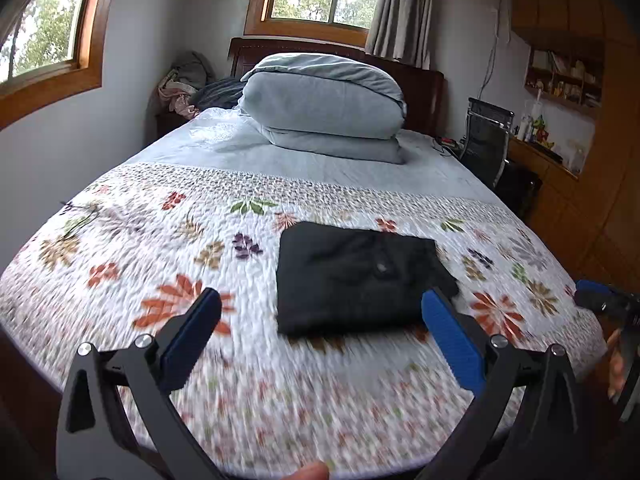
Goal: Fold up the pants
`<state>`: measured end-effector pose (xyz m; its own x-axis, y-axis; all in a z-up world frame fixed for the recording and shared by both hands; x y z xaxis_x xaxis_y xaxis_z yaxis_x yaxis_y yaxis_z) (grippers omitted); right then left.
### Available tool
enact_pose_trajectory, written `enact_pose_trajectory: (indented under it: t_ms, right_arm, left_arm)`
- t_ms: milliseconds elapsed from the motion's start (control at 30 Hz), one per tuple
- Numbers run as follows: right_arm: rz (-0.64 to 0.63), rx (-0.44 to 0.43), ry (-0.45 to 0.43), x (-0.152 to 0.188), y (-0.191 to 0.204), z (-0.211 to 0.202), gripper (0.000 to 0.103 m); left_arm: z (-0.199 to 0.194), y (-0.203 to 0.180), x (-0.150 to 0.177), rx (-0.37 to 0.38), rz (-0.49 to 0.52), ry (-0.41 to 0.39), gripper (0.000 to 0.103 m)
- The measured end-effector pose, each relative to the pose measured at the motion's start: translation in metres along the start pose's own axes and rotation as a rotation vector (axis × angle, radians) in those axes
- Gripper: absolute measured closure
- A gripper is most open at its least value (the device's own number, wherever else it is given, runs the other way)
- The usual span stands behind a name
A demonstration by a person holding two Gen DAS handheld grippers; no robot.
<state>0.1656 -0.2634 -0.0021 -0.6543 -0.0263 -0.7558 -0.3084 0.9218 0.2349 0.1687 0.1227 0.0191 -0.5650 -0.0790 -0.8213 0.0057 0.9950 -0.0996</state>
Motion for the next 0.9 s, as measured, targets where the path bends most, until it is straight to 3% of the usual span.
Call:
enact_pose_trajectory:
  t_ms: [200,267,433,600,667,900]
  right_arm:
    - [-0.029,0.038,-0.054,0.055,0.038,-0.052,0.004]
    - [-0.042,0.065,-0.037,0.068,0.040,-0.058,0.004]
    - [-0.027,0.033,0.000,0.085,0.047,-0.070,0.004]
    - [-0.036,-0.007,-0.011,0.087,0.057,-0.081,0.004]
    - [-0.053,-0.006,-0.014,0.086,0.063,-0.082,0.004]
    - [-0.055,0.005,-0.010,0.081,0.068,-0.078,0.004]
  left_arm:
    - [-0.056,-0.028,0.046,0.014,0.050,0.069,0.003]
    - [-0.060,-0.028,0.062,-0.012,0.047,0.102,0.003]
    - [-0.065,-0.027,0.087,0.015,-0.024,0.172,0.003]
    - [-0.090,-0.034,0.084,-0.088,-0.015,0.148,0.003]
    - [-0.096,-0.036,0.080,-0.096,-0.017,0.142,0.003]
    - [-0.123,-0.041,0.072,-0.145,0.011,-0.001,0.003]
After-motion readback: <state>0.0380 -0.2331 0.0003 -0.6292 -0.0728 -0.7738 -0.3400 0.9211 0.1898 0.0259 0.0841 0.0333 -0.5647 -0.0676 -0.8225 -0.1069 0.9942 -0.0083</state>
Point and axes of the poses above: each gripper's, at about its wrist camera, not at the fingertips, and z roughly the way its jaws point, y to its left, x to its underside, the point moved 2 cm from there along z, roughly the way its jaws point, and after that the axes turned 4 degrees about -x, right-handed, at the moved point
